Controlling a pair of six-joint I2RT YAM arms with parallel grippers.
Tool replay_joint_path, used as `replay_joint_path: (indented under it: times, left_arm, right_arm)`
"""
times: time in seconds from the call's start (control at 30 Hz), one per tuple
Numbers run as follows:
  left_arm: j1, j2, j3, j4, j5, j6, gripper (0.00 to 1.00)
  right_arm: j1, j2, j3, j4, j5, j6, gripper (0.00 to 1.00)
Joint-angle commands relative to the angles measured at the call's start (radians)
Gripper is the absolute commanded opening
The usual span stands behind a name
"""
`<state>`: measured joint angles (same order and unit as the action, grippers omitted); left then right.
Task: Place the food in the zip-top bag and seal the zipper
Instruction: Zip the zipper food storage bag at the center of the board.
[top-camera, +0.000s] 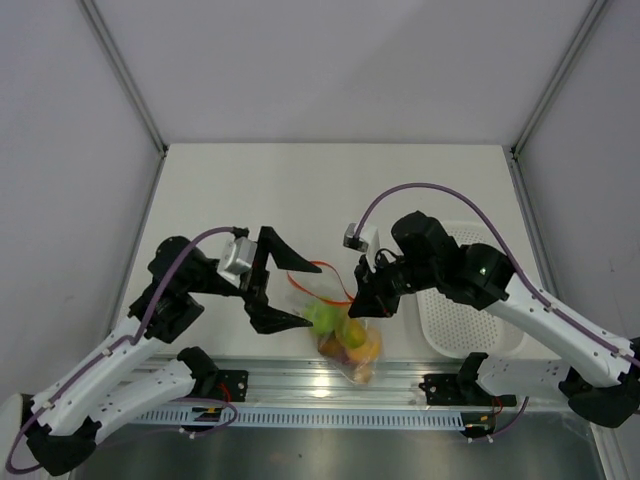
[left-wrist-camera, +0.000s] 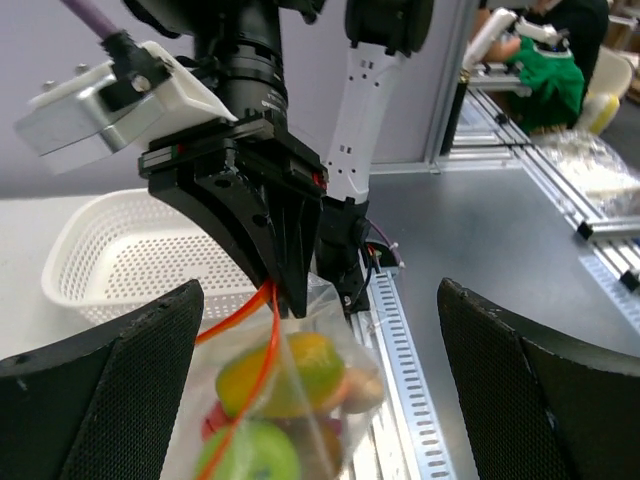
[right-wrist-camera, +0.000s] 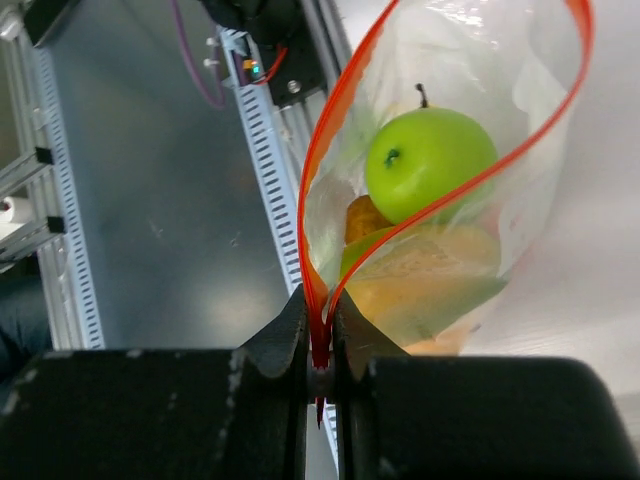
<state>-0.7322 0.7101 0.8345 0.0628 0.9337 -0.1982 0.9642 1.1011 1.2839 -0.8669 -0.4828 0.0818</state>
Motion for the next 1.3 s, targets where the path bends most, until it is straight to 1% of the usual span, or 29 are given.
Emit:
replay_joint_path:
  times: [0.0, 0.03, 0.07, 0.17, 0.27, 0.3, 0.37, 0.47, 0.53, 0.57, 0.6, 0.67, 0.7, 0.8, 0.9, 1.07, 1.13, 1.2, 1.27]
  left_arm:
    - [-0.041, 0.071, 0.015, 0.094, 0.076, 0.170, 0.99]
    - [-0.062, 0.083, 0.002, 0.113, 0.070, 0.181, 0.99]
    - [-0.070, 0.107, -0.009, 0.179, 0.067, 0.184, 0.99]
    - [-0.090, 0.162, -0.020, 0.250, 0.102, 0.186, 0.99]
    - [-0.092, 0.234, 0.006, 0.224, 0.120, 0.195, 0.99]
    - [-0.092, 0.250, 0.021, 0.188, 0.125, 0.232, 1.00]
    - [-0.093, 0.272, 0.028, 0.172, 0.132, 0.246, 0.99]
    - [-0.092, 0.295, -0.012, 0.232, 0.128, 0.221, 0.99]
    - [-0.092, 0.319, -0.024, 0.291, 0.145, 0.145, 0.95]
    - [-0.093, 0.330, -0.032, 0.308, 0.183, 0.120, 0.93]
    - [-0.093, 0.339, -0.031, 0.324, 0.194, 0.073, 0.87]
    - [-0.099, 0.353, -0.038, 0.339, 0.195, 0.048, 0.82]
    - [-0.104, 0.353, -0.041, 0.332, 0.177, 0.045, 0.78]
    - [-0.107, 0.354, -0.032, 0.272, 0.160, 0.049, 0.75]
    - [-0.114, 0.350, -0.032, 0.189, 0.160, 0.075, 0.74]
    - [-0.118, 0.289, -0.083, 0.178, 0.160, 0.077, 0.74]
    - [-0.122, 0.273, -0.089, 0.148, 0.133, 0.095, 0.74]
    - [-0.125, 0.266, -0.081, 0.071, 0.114, 0.114, 0.69]
    - [-0.125, 0.259, -0.072, 0.033, 0.054, 0.118, 0.65]
  right_arm:
    - [-0.002, -0.047, 0.055, 0.012, -0.112, -0.027, 0.00]
    - [-0.002, -0.053, 0.055, 0.012, -0.122, -0.028, 0.00]
    - [-0.002, -0.059, 0.057, 0.012, -0.129, -0.030, 0.00]
    - [-0.002, -0.067, 0.061, 0.002, -0.146, -0.030, 0.00]
    - [-0.002, -0.073, 0.055, -0.001, -0.163, -0.028, 0.00]
    - [-0.002, -0.075, 0.054, 0.000, -0.168, -0.030, 0.00]
    - [-0.002, -0.084, 0.046, 0.000, -0.165, -0.031, 0.00]
    - [-0.002, -0.090, 0.043, -0.004, -0.166, -0.037, 0.00]
    - [-0.004, -0.095, 0.042, -0.007, -0.165, -0.046, 0.00]
    - [-0.002, -0.095, 0.040, -0.009, -0.159, -0.048, 0.00]
    - [-0.004, -0.096, 0.040, -0.011, -0.155, -0.051, 0.00]
    - [-0.002, -0.092, 0.038, -0.012, -0.151, -0.059, 0.00]
    - [-0.005, -0.090, 0.037, -0.014, -0.152, -0.062, 0.00]
    - [-0.007, -0.083, 0.032, -0.012, -0.148, -0.070, 0.00]
    - [-0.012, -0.075, 0.028, -0.011, -0.151, -0.076, 0.00]
    - [-0.033, -0.063, 0.017, -0.012, -0.128, -0.077, 0.00]
    - [-0.047, -0.061, 0.011, -0.009, -0.114, -0.077, 0.00]
    - [-0.056, -0.061, 0.009, 0.005, -0.125, -0.076, 0.00]
    - [-0.059, -0.063, 0.006, 0.019, -0.134, -0.070, 0.00]
